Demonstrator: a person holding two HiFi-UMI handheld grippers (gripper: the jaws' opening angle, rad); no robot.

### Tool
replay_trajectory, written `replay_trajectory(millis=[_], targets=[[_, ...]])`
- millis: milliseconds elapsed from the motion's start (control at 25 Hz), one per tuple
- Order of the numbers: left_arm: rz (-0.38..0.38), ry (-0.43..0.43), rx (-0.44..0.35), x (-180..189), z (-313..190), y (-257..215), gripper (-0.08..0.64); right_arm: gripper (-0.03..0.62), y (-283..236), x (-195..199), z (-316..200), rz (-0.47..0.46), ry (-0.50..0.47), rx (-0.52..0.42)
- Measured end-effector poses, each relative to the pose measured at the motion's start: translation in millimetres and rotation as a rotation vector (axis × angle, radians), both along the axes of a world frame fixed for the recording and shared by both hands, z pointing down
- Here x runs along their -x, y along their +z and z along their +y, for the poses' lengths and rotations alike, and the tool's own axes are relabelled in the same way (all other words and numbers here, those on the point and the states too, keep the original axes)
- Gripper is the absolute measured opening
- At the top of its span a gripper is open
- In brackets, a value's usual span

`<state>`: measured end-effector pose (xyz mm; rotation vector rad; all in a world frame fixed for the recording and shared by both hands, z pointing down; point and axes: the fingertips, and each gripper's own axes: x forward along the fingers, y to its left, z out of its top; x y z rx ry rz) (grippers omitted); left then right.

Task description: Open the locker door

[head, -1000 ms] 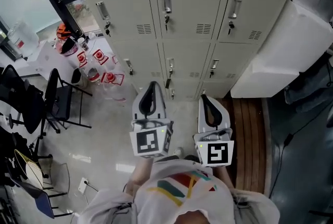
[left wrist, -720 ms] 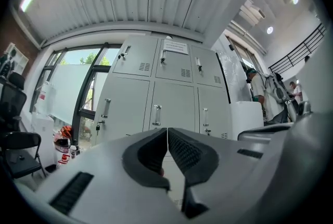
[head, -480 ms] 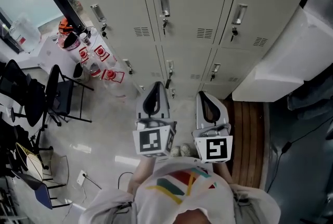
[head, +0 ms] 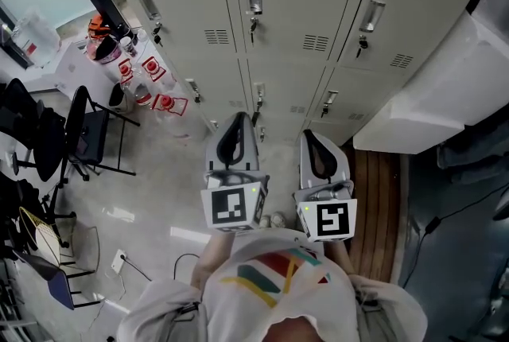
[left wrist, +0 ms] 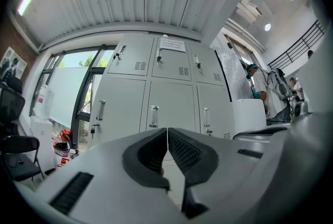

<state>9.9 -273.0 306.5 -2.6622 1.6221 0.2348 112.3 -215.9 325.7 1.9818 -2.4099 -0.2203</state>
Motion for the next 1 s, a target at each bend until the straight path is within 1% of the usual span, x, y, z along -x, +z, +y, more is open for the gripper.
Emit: replay_trajectory(millis=[160,400,520,640,720,800,840,920,1000], targets=[[0.004,0.004,0.001,-0.6,-2.7,0.6,0.019,0.005,-1.8,1.0,0.1,0.002,0.0,-0.011],[-0.009,0.016,-0.011,-5.9,-6.8,-1.2,0.019,0.005,-2.7,-10.8,-4.8,0.009,0.034,-0.007],[-0.008,0.009,-0.016,-2.9,-8.8,-4.8,0.02,0.005,-8.1,-13.7,-13.3,0.027,0.027,-0.018],[-0.012,-0.004,-0.019,2.6,-11.9,-6.8,0.02,0.006,-22.2,-10.7,-30.4,0.047,-0.019,-0.051],[-0.022,-0.023,0.006,9.1,-13.4,-3.0,0.02,0.029,-35.4,-5.7,-43.1,0.043,-0.064,-0.072],[-0.022,-0.036,0.004,15.1,-13.8,-1.9,0.02,0.046,-48.8,-2.3,-57.1,0.026,-0.094,-0.092],[-0.023,-0.043,0.004,18.4,-13.9,-1.2,0.02,0.057,-54.8,-1.9,-65.3,0.016,-0.099,-0.099],[-0.026,-0.062,0.006,26.0,-14.4,-0.7,0.02,0.058,-64.3,-3.1,-84.6,-0.001,-0.09,-0.106],[-0.026,-0.084,0.009,33.9,-14.9,-2.4,0.02,0.066,-71.4,-2.2,-105.2,0.004,-0.085,-0.11]])
